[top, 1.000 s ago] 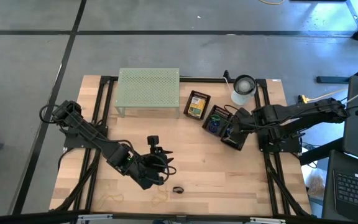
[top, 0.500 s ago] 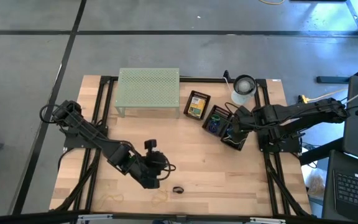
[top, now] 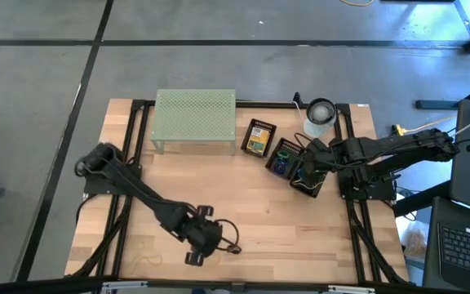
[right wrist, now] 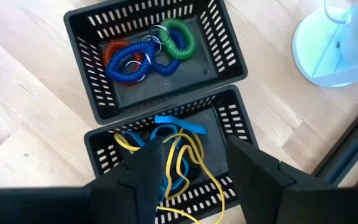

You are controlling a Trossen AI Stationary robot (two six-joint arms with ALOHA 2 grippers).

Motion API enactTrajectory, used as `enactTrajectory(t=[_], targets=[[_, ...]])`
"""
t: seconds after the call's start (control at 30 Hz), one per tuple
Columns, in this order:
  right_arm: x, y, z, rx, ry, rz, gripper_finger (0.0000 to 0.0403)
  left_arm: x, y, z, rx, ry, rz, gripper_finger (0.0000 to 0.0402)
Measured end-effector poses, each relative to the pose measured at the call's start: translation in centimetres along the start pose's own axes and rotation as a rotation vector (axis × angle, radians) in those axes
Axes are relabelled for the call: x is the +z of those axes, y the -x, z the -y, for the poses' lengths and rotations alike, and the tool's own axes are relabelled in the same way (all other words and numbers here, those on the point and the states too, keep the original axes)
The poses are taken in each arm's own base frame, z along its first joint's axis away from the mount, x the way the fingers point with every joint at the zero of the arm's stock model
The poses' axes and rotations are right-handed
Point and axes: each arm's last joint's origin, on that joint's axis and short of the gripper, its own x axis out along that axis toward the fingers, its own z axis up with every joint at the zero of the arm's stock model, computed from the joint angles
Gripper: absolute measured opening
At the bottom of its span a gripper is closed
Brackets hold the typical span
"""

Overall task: Pick & Place Office Desk Supplies
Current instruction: Put the yellow rubber band into the bottom black bin

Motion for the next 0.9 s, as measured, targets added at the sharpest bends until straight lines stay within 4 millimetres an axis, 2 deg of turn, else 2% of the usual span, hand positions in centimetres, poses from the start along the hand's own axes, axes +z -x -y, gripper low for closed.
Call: enactTrajectory(t=[0.1,0.27,0.67,0.8,0.9], targets=[[0.0,0.0,0.0,0.001,-0.001,0.001,0.0175,0.5,-1.3,0.0,-0.083,-0.019,-0.019,0.0155],[0.2,0.0,-0.2,0.021,-0.010,0.017,0.0175,1.1,-2.1,-0.2,-0.161,-0.081,-0.005,0.0169],[0.5,0.0,-0.4,0.019,0.017,0.070,0.0175,1.7,-1.9,-0.1,-0.130,-0.075,0.069,0.0171],[0.4,0.1,-0.5,0.027,-0.031,0.070,0.0175,1.4,-2.7,0.0,-0.037,-0.051,0.064,0.0171],[0.3,0.1,-0.6,0.033,-0.038,0.073,0.0175,1.0,-3.9,0.6,-0.043,-0.067,0.038,0.0171]])
